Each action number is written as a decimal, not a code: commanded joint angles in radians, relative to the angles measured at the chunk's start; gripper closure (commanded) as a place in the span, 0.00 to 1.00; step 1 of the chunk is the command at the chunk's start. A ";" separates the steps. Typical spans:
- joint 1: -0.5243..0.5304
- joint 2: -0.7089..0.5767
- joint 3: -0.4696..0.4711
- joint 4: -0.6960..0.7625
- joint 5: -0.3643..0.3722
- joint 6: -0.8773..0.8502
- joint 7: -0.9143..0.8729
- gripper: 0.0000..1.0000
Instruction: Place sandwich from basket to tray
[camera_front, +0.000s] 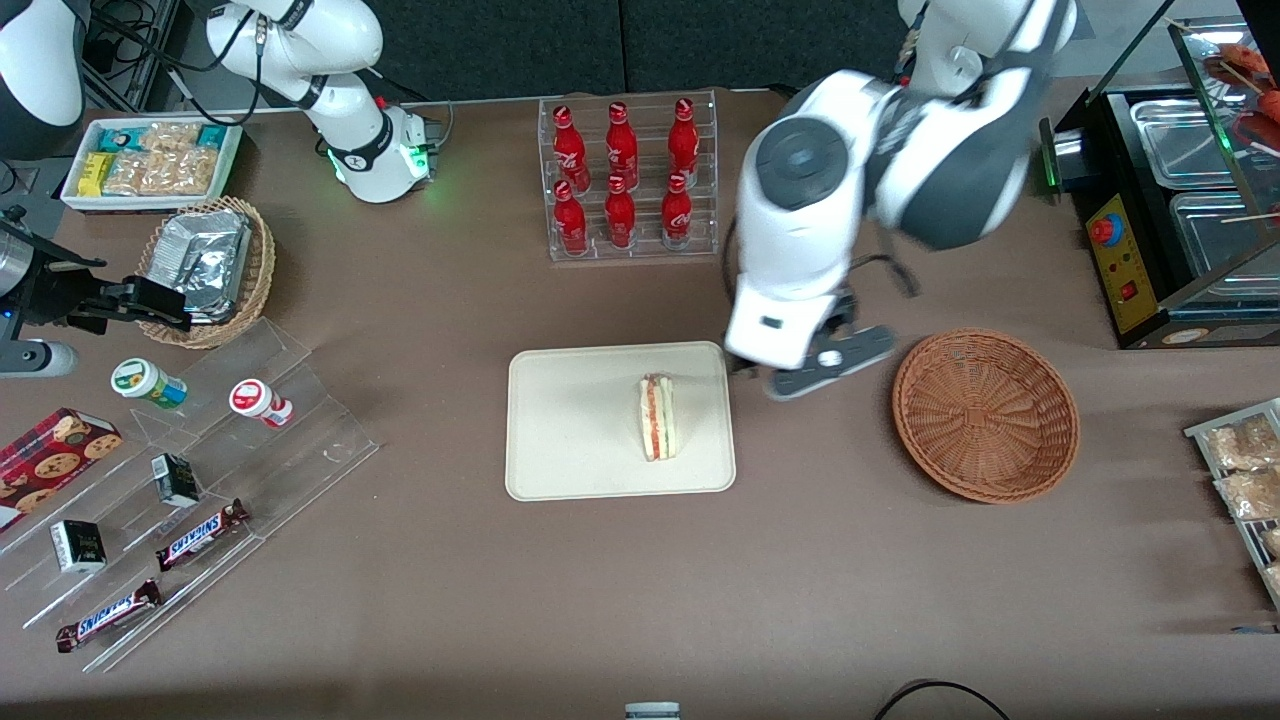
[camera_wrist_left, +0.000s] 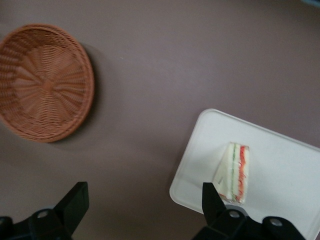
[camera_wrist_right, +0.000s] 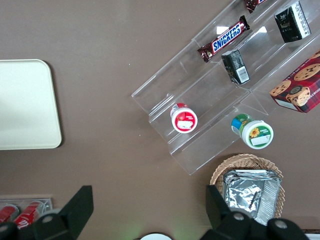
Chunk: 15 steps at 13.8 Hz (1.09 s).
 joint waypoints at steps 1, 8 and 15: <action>0.106 -0.098 -0.007 -0.009 -0.023 -0.077 0.079 0.00; 0.379 -0.258 -0.007 -0.035 -0.104 -0.275 0.514 0.00; 0.513 -0.488 -0.005 -0.359 -0.138 -0.199 0.753 0.00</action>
